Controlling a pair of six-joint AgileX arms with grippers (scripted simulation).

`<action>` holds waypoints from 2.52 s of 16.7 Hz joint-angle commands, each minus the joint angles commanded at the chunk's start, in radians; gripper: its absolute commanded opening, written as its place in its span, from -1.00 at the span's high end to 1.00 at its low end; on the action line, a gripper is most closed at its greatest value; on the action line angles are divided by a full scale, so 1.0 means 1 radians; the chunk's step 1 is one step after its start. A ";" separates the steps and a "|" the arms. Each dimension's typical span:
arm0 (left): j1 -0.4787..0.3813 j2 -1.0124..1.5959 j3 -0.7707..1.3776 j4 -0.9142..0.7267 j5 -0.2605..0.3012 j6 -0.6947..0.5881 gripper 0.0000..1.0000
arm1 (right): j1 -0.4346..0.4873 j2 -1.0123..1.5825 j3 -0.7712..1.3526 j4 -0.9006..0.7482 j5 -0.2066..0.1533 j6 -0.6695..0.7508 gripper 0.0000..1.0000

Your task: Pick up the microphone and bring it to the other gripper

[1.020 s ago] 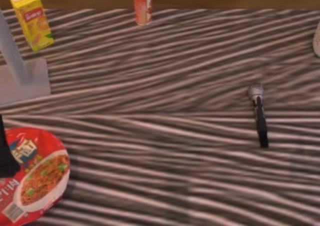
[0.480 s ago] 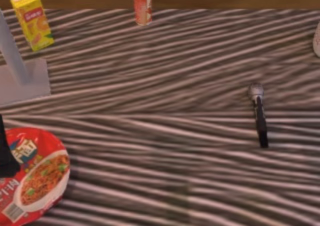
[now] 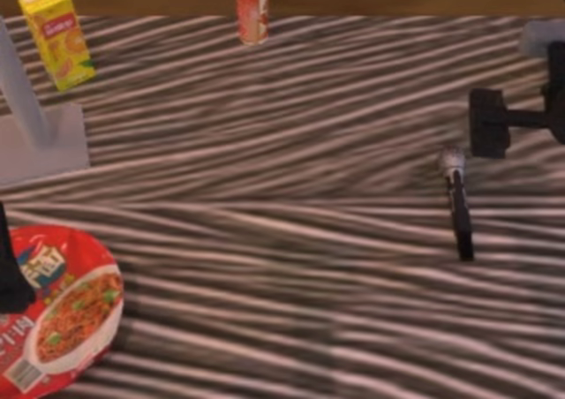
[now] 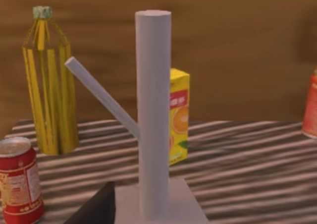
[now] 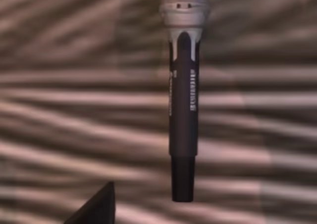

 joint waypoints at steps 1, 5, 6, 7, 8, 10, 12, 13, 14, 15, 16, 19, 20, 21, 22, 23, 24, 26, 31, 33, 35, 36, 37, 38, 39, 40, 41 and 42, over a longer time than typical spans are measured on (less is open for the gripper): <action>0.000 0.000 0.000 0.000 0.000 0.000 -1.00 | 0.014 0.082 0.061 -0.039 0.001 0.015 -1.00; 0.000 0.000 0.000 0.000 0.000 0.000 -1.00 | 0.057 0.327 0.243 -0.172 0.010 0.060 -1.00; 0.000 0.000 0.000 0.000 0.000 0.000 -1.00 | 0.064 0.366 0.271 -0.196 0.012 0.067 -1.00; 0.000 0.000 0.000 0.000 0.000 0.000 -1.00 | 0.069 0.395 0.291 -0.215 0.014 0.072 -1.00; 0.000 0.000 0.000 0.000 0.000 0.000 -1.00 | 0.073 0.415 0.304 -0.228 0.016 0.076 -1.00; 0.000 0.000 0.000 0.000 0.000 0.000 -1.00 | 0.074 0.424 0.311 -0.234 0.017 0.077 -1.00; 0.000 0.000 0.000 0.000 0.000 0.000 -1.00 | 0.074 0.424 0.311 -0.234 0.017 0.077 -1.00; 0.000 0.000 0.000 0.000 0.000 0.000 -1.00 | 0.069 0.422 0.308 -0.232 0.016 0.076 -1.00; 0.000 0.000 0.000 0.000 0.000 0.000 -1.00 | 0.069 0.424 0.306 -0.229 0.016 0.076 -1.00; 0.000 0.000 0.000 0.000 0.000 0.000 -1.00 | 0.070 0.432 0.298 -0.216 0.016 0.075 -1.00; 0.000 0.000 0.000 0.000 0.000 0.000 -1.00 | 0.070 0.446 0.287 -0.192 0.017 0.074 -1.00; 0.000 0.000 0.000 0.000 0.000 0.000 -1.00 | 0.068 0.513 0.236 -0.065 0.017 0.073 -1.00; 0.000 0.000 0.000 0.000 0.000 0.000 -1.00 | 0.067 0.537 0.215 -0.015 0.017 0.072 -1.00; 0.000 0.000 0.000 0.000 0.000 0.000 -1.00 | 0.067 0.560 0.197 0.028 0.017 0.072 -1.00; 0.000 0.000 0.000 0.000 0.000 0.000 -1.00 | 0.066 0.580 0.181 0.060 0.018 0.071 -1.00; 0.000 0.000 0.000 0.000 0.000 0.000 -1.00 | 0.066 0.595 0.170 0.082 0.018 0.071 -1.00; 0.000 0.000 0.000 0.000 0.000 0.000 -1.00 | 0.065 0.604 0.164 0.094 0.018 0.071 -1.00; 0.000 0.000 0.000 0.000 0.000 0.000 -1.00 | 0.065 0.606 0.163 0.095 0.018 0.071 -1.00; 0.000 0.000 0.000 0.000 0.000 0.000 -1.00 | 0.065 0.606 0.163 0.095 0.018 0.071 -0.55; 0.000 0.000 0.000 0.000 0.000 0.000 -1.00 | 0.065 0.606 0.163 0.095 0.018 0.071 -0.25; 0.000 0.000 0.000 0.000 0.000 0.000 -1.00 | 0.065 0.606 0.163 0.095 0.018 0.071 0.06; 0.000 0.000 0.000 0.000 0.000 0.000 -1.00 | 0.065 0.606 0.163 0.095 0.018 0.071 0.21; 0.000 0.000 0.000 0.000 0.000 0.000 -1.00 | 0.065 0.606 0.163 0.095 0.018 0.071 0.36; 0.000 0.000 0.000 0.000 0.000 0.000 -1.00 | 0.065 0.606 0.163 0.095 0.018 0.071 0.51; 0.000 0.000 0.000 0.000 0.000 0.000 -1.00 | 0.065 0.606 0.163 0.095 0.018 0.071 0.66; 0.000 0.000 0.000 0.000 0.000 0.000 -1.00 | 0.065 0.606 0.163 0.095 0.018 0.071 0.81; 0.000 0.000 0.000 0.000 0.000 0.000 -1.00 | 0.065 0.606 0.163 0.095 0.018 0.071 0.96; 0.000 0.000 0.000 0.000 0.000 0.000 -1.00 | 0.065 0.606 0.163 0.095 0.018 0.071 1.00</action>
